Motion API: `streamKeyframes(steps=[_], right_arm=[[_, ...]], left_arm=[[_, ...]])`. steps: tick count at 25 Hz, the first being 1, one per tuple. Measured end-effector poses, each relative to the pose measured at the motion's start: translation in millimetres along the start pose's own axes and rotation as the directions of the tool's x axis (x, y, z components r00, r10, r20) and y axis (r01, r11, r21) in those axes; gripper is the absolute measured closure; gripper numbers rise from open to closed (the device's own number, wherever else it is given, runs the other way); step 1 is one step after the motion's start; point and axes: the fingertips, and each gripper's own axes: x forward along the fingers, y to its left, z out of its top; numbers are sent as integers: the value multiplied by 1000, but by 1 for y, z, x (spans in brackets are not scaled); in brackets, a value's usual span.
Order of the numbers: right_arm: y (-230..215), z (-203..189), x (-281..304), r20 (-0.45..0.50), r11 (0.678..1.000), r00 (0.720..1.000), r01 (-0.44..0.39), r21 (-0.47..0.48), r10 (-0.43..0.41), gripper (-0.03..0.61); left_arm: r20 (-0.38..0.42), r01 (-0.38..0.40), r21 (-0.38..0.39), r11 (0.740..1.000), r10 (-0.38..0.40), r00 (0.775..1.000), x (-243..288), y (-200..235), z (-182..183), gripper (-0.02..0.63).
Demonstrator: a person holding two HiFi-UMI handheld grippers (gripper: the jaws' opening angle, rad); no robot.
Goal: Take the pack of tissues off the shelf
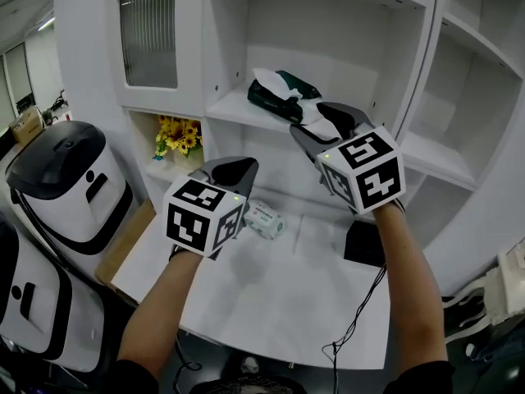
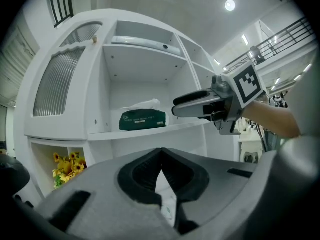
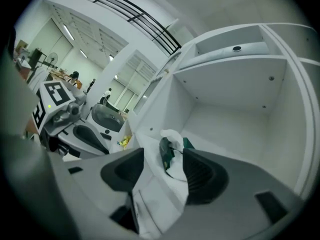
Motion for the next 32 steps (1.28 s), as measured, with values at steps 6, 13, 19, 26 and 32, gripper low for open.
streamKeyframes(steps=[6, 13, 19, 26, 32], right_arm=[[-6, -4, 29, -32, 998, 999, -34, -60, 32, 350], [-13, -13, 54, -111, 996, 994, -29, -88, 19, 373], [-14, -18, 63, -151, 989, 988, -36, -141, 15, 457], [-9, -20, 64, -136, 980, 991, -42, -197, 15, 526], [-10, -17, 61, -91, 981, 996, -11, -195, -7, 538]], left_arm=[[7, -21, -24, 999, 22, 1000, 14, 10, -3, 604], [10, -32, -35, 999, 33, 999, 23, 22, -7, 604], [22, -37, -39, 999, 38, 999, 31, 27, -5, 604], [12, -49, -37, 998, 50, 999, 33, 31, -11, 604], [8, -75, -34, 997, 76, 997, 24, 37, -15, 604]])
